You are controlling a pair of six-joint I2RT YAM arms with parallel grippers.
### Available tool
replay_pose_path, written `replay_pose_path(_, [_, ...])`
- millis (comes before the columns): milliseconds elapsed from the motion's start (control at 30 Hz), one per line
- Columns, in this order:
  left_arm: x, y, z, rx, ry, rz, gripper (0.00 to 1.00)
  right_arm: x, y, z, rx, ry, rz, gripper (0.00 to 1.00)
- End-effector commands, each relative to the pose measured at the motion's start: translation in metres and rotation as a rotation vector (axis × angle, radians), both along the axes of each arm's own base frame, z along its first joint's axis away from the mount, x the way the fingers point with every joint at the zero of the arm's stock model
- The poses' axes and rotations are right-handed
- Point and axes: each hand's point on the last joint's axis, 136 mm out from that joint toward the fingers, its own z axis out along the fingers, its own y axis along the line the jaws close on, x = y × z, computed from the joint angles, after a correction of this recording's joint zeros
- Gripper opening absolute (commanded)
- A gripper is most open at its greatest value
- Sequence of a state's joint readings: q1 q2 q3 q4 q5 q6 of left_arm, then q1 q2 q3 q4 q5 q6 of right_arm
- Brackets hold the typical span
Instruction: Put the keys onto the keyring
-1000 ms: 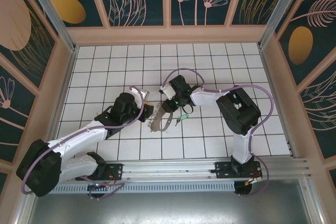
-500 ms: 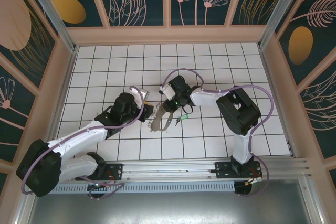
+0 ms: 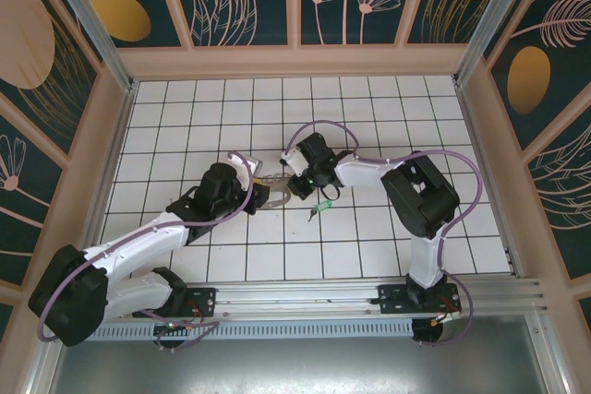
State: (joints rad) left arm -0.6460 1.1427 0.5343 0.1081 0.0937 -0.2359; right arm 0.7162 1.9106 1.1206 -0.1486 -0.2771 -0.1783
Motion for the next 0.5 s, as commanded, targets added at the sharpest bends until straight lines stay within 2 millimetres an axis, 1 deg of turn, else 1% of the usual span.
replay_pose_path(0, [0.0, 0.003, 0.004, -0.001, -0.018, 0.001, 0.33, -0.007, -0.005, 0.01, -0.009, -0.013, 0.01, 0.13])
replay_pose_path(100, [0.0, 0.003, 0.005, -0.005, -0.021, -0.002, 0.33, -0.009, -0.007, 0.012, -0.002, -0.015, 0.001, 0.21])
replay_pose_path(200, [-0.001, 0.003, 0.004, -0.006, -0.019, -0.003, 0.33, -0.011, -0.008, 0.015, 0.002, -0.022, 0.002, 0.28])
replay_pose_path(300, [0.0, 0.002, 0.004, -0.008, -0.02, -0.003, 0.33, -0.012, -0.01, 0.013, -0.007, -0.021, 0.005, 0.3])
replay_pose_path(467, [-0.001, 0.003, 0.006, -0.008, -0.025, -0.003, 0.33, -0.009, -0.015, 0.007, -0.048, -0.039, -0.005, 0.3])
